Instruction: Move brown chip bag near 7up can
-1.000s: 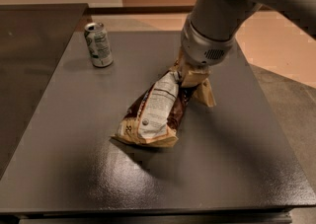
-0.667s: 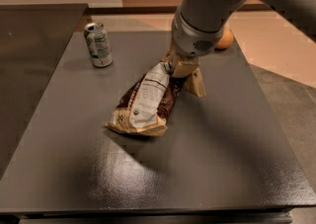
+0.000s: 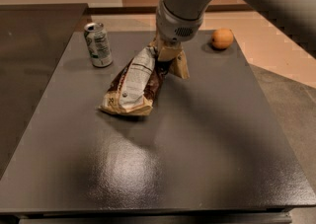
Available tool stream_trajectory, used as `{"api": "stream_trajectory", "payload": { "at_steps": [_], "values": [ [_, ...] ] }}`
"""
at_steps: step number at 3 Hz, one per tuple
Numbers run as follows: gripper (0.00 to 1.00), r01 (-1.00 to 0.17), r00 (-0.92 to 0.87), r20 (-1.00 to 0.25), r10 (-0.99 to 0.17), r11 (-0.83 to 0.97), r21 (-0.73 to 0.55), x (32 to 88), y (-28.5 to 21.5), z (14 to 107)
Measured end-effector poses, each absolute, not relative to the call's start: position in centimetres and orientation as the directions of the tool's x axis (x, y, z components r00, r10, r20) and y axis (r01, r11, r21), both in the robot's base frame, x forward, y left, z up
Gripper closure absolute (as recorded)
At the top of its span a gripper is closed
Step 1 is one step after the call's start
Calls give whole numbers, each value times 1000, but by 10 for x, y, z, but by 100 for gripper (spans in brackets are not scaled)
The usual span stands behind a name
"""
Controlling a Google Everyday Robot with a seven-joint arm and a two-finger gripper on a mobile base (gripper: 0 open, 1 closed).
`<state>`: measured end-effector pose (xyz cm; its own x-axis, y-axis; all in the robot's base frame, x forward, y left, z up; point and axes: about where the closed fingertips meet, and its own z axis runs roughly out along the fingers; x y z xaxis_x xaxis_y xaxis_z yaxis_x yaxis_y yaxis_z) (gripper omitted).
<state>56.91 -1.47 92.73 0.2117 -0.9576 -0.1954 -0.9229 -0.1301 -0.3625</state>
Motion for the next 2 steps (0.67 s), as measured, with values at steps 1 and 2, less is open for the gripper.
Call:
{"api": "stream_trajectory", "payload": {
  "at_steps": [1,2],
  "values": [
    [100,-906,236,-206,-950,-138,-401,597,-4,931],
    [100,-892,255,-217,-942,-143,-428,619,2,934]
  ]
}}
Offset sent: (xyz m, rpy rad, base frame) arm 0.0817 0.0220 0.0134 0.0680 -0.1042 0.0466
